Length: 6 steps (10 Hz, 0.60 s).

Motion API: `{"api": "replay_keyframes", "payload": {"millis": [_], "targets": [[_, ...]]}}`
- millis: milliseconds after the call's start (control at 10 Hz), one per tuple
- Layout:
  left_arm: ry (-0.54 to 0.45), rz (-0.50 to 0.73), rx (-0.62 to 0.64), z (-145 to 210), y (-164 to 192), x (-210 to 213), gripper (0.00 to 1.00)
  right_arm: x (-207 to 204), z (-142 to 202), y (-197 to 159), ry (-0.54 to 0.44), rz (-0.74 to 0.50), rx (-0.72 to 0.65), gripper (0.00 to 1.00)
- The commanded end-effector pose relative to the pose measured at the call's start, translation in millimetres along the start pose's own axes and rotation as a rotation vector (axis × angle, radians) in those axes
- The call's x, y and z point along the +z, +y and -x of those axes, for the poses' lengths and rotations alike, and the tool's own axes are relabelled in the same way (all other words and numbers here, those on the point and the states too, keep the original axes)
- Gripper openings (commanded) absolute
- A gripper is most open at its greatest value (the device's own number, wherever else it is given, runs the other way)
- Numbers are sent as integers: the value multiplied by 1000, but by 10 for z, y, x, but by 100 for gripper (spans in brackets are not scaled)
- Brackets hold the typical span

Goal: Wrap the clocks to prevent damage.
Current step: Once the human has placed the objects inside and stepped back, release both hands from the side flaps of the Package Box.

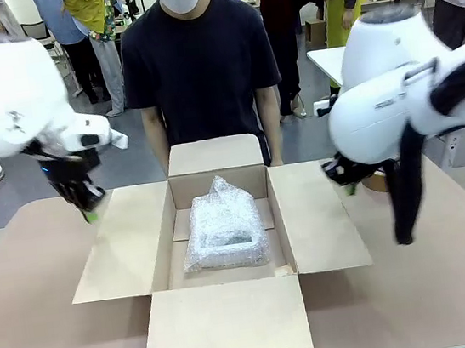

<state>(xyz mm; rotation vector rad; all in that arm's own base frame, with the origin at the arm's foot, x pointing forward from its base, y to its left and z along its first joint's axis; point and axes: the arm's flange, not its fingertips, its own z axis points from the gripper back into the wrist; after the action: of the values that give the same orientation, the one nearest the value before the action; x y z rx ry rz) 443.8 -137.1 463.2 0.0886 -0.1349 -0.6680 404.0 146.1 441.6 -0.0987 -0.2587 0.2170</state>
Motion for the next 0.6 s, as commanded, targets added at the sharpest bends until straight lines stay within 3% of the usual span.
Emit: {"api": "replay_keyframes", "payload": {"millis": [0, 200, 300, 500], "targets": [[-84, 17, -121, 450, 211, 294, 0, 339, 256, -287, 31, 134, 146, 1], [-119, -33, -198, 640, 369, 453, 0, 529, 366, -542, 58, 126, 172, 1], [-128, -99, -158, 709, 343, 455, 0, 524, 378, -580, 58, 115, 107, 1], [-101, -32, -169, 553, 397, 530, 0, 565, 317, -468, 62, 130, 150, 1]]}}
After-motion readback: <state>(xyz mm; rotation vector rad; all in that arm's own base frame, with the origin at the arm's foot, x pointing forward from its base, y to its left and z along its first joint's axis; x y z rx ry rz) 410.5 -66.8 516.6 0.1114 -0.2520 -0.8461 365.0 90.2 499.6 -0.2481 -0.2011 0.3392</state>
